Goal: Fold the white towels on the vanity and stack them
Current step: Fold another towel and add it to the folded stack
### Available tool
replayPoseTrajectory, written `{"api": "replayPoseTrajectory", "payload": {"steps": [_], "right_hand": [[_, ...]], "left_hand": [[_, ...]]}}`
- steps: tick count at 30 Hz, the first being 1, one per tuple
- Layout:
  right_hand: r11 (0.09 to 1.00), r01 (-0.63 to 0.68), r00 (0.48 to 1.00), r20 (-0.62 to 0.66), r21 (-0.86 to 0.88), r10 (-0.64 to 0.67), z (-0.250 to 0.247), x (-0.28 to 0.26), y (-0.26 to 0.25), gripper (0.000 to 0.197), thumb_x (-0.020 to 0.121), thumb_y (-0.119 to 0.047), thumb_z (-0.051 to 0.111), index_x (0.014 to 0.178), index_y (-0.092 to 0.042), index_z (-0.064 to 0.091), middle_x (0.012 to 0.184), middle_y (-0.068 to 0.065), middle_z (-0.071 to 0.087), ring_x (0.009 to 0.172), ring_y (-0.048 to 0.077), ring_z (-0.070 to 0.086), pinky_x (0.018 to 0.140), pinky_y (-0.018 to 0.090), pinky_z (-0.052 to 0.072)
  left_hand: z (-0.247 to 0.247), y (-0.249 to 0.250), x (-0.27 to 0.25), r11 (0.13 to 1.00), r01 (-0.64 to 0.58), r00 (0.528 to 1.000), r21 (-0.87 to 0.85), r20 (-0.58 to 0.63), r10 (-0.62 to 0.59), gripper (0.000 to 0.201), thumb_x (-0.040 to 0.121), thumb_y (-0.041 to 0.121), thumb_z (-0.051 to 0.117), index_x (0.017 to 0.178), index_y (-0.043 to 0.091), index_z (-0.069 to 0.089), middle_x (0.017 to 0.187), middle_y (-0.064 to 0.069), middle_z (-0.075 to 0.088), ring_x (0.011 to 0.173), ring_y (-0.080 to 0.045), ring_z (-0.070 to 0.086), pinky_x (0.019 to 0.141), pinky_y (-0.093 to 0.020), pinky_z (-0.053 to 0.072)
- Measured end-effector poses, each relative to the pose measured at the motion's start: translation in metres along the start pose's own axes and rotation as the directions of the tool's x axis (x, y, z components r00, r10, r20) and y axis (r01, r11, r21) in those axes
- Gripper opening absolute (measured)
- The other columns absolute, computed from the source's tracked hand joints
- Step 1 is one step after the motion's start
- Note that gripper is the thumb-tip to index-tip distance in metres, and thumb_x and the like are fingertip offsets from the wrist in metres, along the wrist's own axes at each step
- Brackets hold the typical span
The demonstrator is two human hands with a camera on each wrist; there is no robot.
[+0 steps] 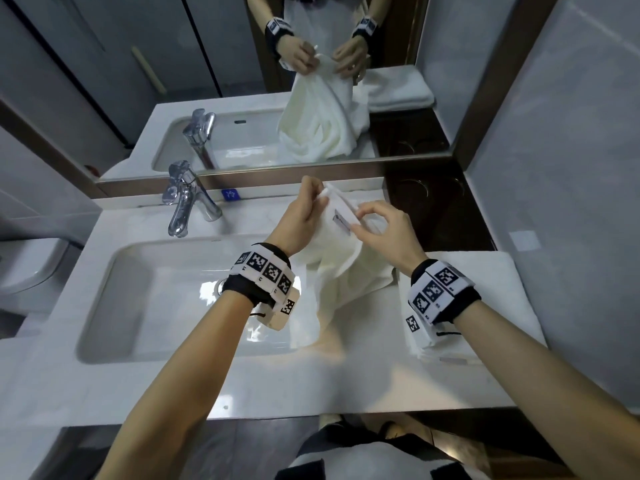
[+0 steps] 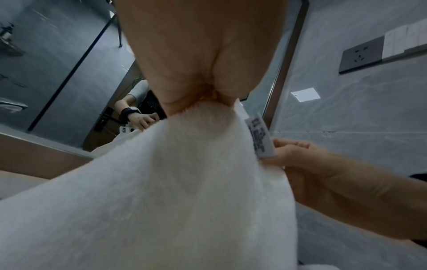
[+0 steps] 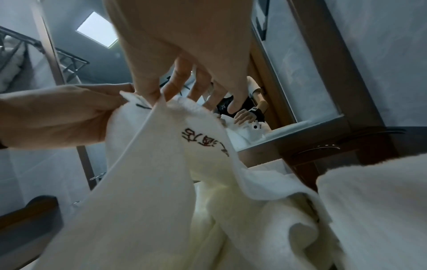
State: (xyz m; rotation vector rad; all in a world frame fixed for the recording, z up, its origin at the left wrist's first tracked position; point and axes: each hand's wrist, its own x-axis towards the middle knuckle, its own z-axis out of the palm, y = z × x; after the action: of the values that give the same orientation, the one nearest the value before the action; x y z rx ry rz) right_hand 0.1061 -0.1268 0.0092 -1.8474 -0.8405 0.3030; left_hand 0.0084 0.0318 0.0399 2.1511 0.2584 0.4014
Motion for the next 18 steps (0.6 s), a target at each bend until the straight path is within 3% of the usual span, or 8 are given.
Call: {"api": "replayPoseTrajectory", "payload": {"steps": [2, 4, 7, 9, 10, 12, 16, 18], "right_hand": [[0.995, -0.027, 0.997, 0.064, -0.094, 0.033, 0.007, -0.001, 0.001, 0.017, 0.075, -0.02, 0.07, 0.091, -0.016, 0.068, 0.098, 0.0, 0.065, 0.101, 0.02, 0.058, 0.09, 0.032, 0.047], [0.978, -0.054, 0.987, 0.135, -0.203, 0.083, 0.014, -0.003, 0.004, 0.022, 0.074, -0.023, 0.067, 0.094, -0.015, 0.07, 0.099, 0.003, 0.066, 0.097, 0.025, 0.06, 0.087, 0.041, 0.049], [0.961, -0.105, 0.968, 0.197, -0.257, 0.158, 0.019, -0.004, 0.011, 0.028, 0.079, -0.028, 0.068, 0.1, -0.01, 0.069, 0.103, 0.008, 0.069, 0.095, 0.028, 0.064, 0.085, 0.044, 0.051], [0.965, -0.202, 0.947, 0.219, -0.169, 0.236, 0.017, -0.005, 0.017, 0.034, 0.083, -0.031, 0.068, 0.105, -0.005, 0.065, 0.105, 0.011, 0.069, 0.095, 0.026, 0.065, 0.085, 0.043, 0.053], [0.963, -0.25, 0.938, 0.222, -0.097, 0.265, 0.014, -0.006, 0.019, 0.035, 0.085, -0.032, 0.067, 0.106, -0.003, 0.064, 0.104, 0.012, 0.069, 0.095, 0.025, 0.066, 0.086, 0.043, 0.053], [0.952, -0.306, 0.929, 0.222, 0.009, 0.296, 0.008, -0.005, 0.021, 0.034, 0.088, -0.031, 0.065, 0.104, 0.0, 0.064, 0.105, 0.015, 0.067, 0.096, 0.027, 0.066, 0.087, 0.041, 0.052], [0.944, -0.33, 0.909, 0.265, -0.019, 0.323, 0.0, -0.002, 0.029, 0.033, 0.091, -0.032, 0.058, 0.1, 0.0, 0.059, 0.107, 0.024, 0.063, 0.095, 0.033, 0.063, 0.08, 0.034, 0.046], [0.934, -0.352, 0.888, 0.293, -0.065, 0.355, 0.0, -0.001, 0.036, 0.04, 0.091, -0.037, 0.058, 0.106, 0.0, 0.056, 0.107, 0.021, 0.064, 0.099, 0.034, 0.063, 0.081, 0.035, 0.046]], "left_hand": [[-0.004, 0.003, 0.0, 1.0, -0.008, 1.0, 0.011, -0.026, 0.008, 0.005, 0.1, 0.007, 0.032, 0.097, 0.009, 0.029, 0.085, -0.01, 0.037, 0.072, -0.015, 0.036, 0.066, -0.027, 0.034], [-0.008, 0.011, 0.001, 1.0, -0.029, 0.998, -0.006, -0.05, 0.028, 0.004, 0.101, 0.009, 0.032, 0.097, 0.009, 0.029, 0.084, -0.01, 0.037, 0.073, -0.016, 0.037, 0.068, -0.029, 0.036], [-0.023, 0.023, 0.006, 0.998, -0.058, 0.992, -0.032, -0.111, 0.054, 0.005, 0.101, 0.013, 0.032, 0.099, 0.011, 0.029, 0.084, -0.021, 0.043, 0.071, -0.027, 0.043, 0.066, -0.04, 0.042], [-0.04, 0.029, 0.009, 0.996, -0.073, 0.986, -0.042, -0.151, 0.066, 0.005, 0.102, 0.014, 0.032, 0.1, 0.012, 0.029, 0.085, -0.03, 0.045, 0.069, -0.034, 0.046, 0.062, -0.047, 0.044], [-0.048, 0.03, 0.011, 0.995, -0.082, 0.983, -0.05, -0.171, 0.072, 0.005, 0.102, 0.014, 0.033, 0.1, 0.012, 0.028, 0.083, -0.029, 0.045, 0.067, -0.033, 0.045, 0.058, -0.047, 0.043], [-0.062, 0.033, 0.015, 0.992, -0.105, 0.971, -0.064, -0.223, 0.088, 0.005, 0.101, 0.014, 0.034, 0.1, 0.011, 0.029, 0.078, -0.017, 0.04, 0.064, -0.027, 0.039, 0.054, -0.042, 0.038], [-0.077, 0.032, 0.023, 0.985, -0.108, 0.93, -0.138, -0.365, 0.05, 0.005, 0.101, 0.012, 0.034, 0.099, 0.009, 0.031, 0.07, 0.002, 0.031, 0.058, -0.002, 0.032, 0.054, -0.014, 0.032], [-0.08, 0.03, 0.025, 0.98, -0.081, 0.929, -0.182, -0.369, 0.009, 0.005, 0.101, 0.011, 0.034, 0.1, 0.008, 0.031, 0.07, 0.004, 0.03, 0.058, -0.001, 0.031, 0.056, -0.015, 0.031]]}}
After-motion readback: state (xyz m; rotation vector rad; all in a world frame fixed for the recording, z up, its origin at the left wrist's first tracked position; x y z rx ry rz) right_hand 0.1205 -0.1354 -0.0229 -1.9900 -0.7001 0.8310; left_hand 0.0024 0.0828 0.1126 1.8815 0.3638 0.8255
